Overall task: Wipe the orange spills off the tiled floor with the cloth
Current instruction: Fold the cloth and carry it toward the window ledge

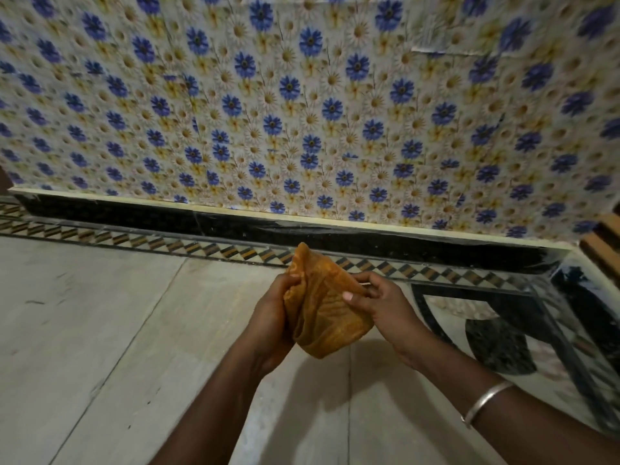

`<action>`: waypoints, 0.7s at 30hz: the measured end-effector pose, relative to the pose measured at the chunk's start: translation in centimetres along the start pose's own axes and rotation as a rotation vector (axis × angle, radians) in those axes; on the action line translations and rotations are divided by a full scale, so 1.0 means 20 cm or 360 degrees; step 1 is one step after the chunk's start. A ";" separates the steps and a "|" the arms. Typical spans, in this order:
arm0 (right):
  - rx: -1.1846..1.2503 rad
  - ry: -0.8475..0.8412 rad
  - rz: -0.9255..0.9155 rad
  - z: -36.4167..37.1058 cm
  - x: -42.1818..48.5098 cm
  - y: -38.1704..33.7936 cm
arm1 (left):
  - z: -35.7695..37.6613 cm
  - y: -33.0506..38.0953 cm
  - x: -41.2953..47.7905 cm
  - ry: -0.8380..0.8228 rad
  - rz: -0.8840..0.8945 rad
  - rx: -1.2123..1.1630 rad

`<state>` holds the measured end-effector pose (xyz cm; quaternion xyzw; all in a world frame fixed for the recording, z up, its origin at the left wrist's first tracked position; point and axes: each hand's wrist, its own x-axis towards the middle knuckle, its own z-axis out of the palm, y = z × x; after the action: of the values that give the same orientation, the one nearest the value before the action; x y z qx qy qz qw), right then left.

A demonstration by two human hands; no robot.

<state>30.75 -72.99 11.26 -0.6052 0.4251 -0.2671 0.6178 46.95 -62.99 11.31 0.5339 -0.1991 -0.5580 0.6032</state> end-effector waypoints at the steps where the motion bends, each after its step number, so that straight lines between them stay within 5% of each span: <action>1: -0.0019 0.0008 0.0002 -0.01 0.00 -0.01 | -0.02 0.01 0.00 0.0023 0.0034 0.0000; 6: -0.0080 0.0005 0.0008 -0.04 0.03 0.00 | -0.07 0.06 -0.02 -0.0167 0.0197 0.0499; 10: -0.0099 -0.0099 -0.0023 -0.05 0.04 -0.02 | -0.08 0.12 0.00 -0.0070 0.0284 0.0757; 18: -0.0367 -0.0690 -0.0021 -0.07 0.02 -0.17 | 0.01 0.46 0.02 -0.0603 0.0201 0.1243; 21: -0.0306 -0.0698 -0.0012 -0.03 0.00 -0.16 | 0.03 0.55 0.04 -0.0553 0.0191 0.1235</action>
<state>30.80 -73.75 14.54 -0.7063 0.3020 -0.0897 0.6339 51.76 -66.03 20.76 0.6069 -0.5235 -0.4874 0.3466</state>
